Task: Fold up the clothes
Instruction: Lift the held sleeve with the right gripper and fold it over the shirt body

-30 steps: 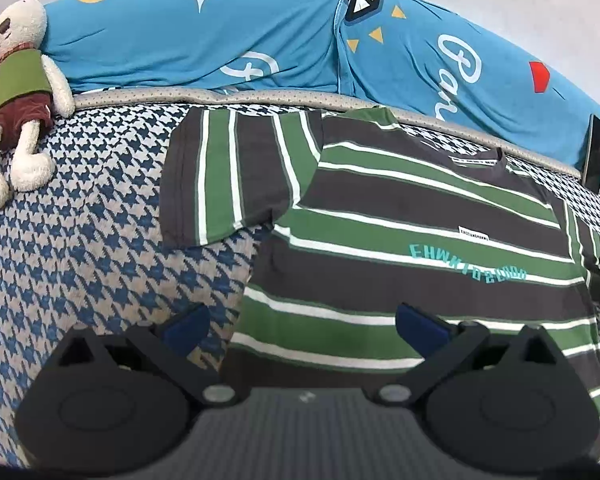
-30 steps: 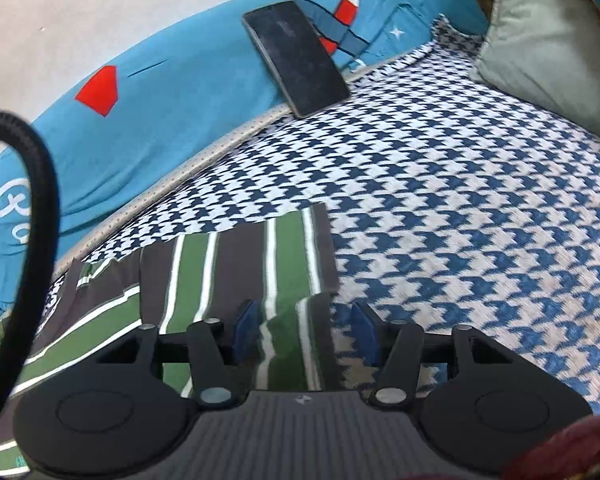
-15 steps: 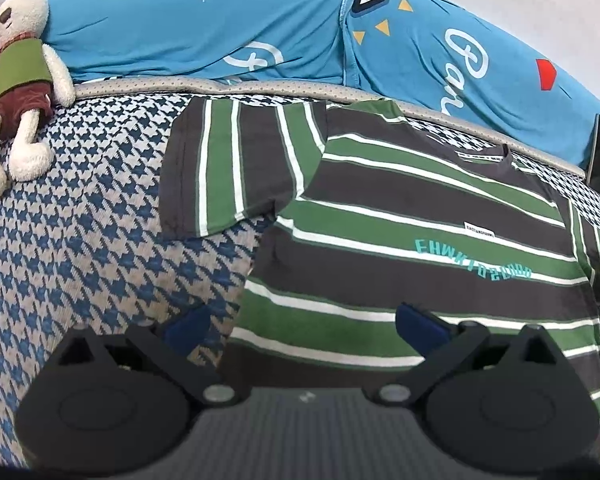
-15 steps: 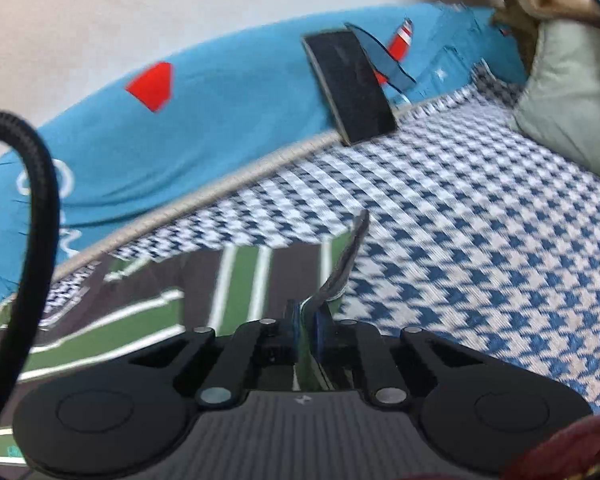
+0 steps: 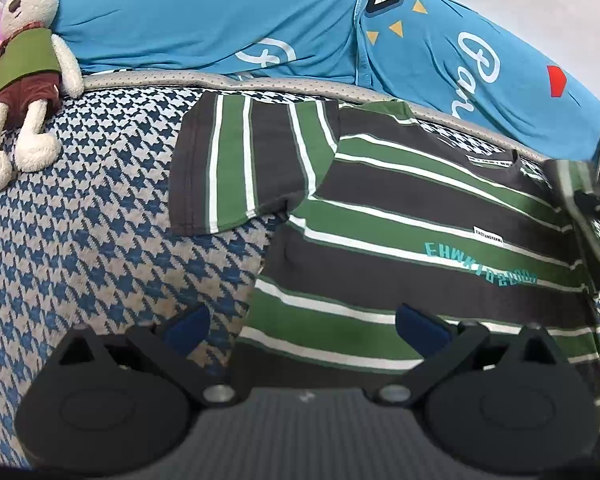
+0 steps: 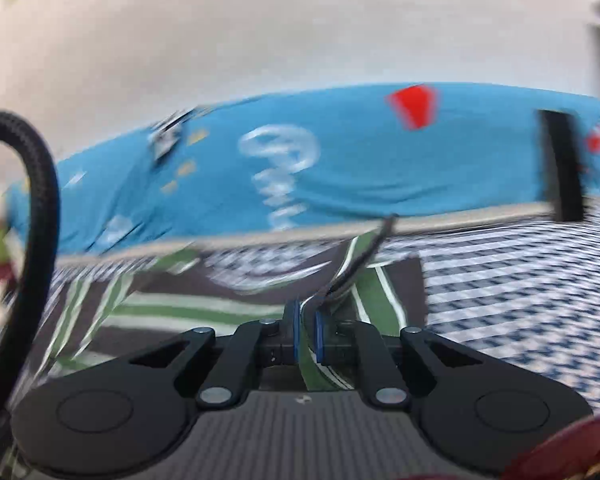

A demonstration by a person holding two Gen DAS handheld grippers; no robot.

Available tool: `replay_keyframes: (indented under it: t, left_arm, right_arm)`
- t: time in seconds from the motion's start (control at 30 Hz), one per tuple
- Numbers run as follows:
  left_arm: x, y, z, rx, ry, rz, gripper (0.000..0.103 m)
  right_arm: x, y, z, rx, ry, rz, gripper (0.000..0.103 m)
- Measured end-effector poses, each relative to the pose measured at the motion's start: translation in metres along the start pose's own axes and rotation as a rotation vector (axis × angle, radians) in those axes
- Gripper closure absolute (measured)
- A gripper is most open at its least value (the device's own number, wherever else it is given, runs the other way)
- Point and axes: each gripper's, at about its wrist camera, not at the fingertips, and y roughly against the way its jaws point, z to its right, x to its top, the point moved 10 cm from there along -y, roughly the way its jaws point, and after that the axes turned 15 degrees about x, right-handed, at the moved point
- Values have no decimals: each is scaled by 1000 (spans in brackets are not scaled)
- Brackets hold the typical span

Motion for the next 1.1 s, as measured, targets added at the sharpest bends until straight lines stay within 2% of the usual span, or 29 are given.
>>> replay_keyframes:
  t: [0.1, 0.2, 0.37, 0.47, 0.57, 0.87, 0.97, 1.1]
  left_arm:
    - [0, 0, -1, 0, 6, 3, 0]
    - [1, 0, -2, 1, 18, 6, 0]
    - [0, -1, -3, 4, 29, 4, 0]
    - [-1, -2, -1, 7, 25, 7, 0]
    - [-2, -3, -1, 14, 25, 7, 0]
    - [-1, -9, -9, 36, 52, -9, 0]
    - [0, -12, -15, 45, 65, -19, 0]
    - [6, -14, -26, 62, 92, -23, 0]
  right_arm:
    - [-10, -13, -17, 65, 25, -60, 90]
    - [-2, -7, -15, 97, -31, -39, 85]
    - [9, 7, 21, 20, -156, 28, 82]
    - [8, 13, 38, -17, -205, 21, 82]
    - [0, 11, 45, -10, -242, -13, 82]
    - [-30, -1, 40, -6, -239, -156, 82]
    - [-38, -8, 43, -41, -215, -209, 82]
    - [-50, -7, 58, -142, -190, -252, 86]
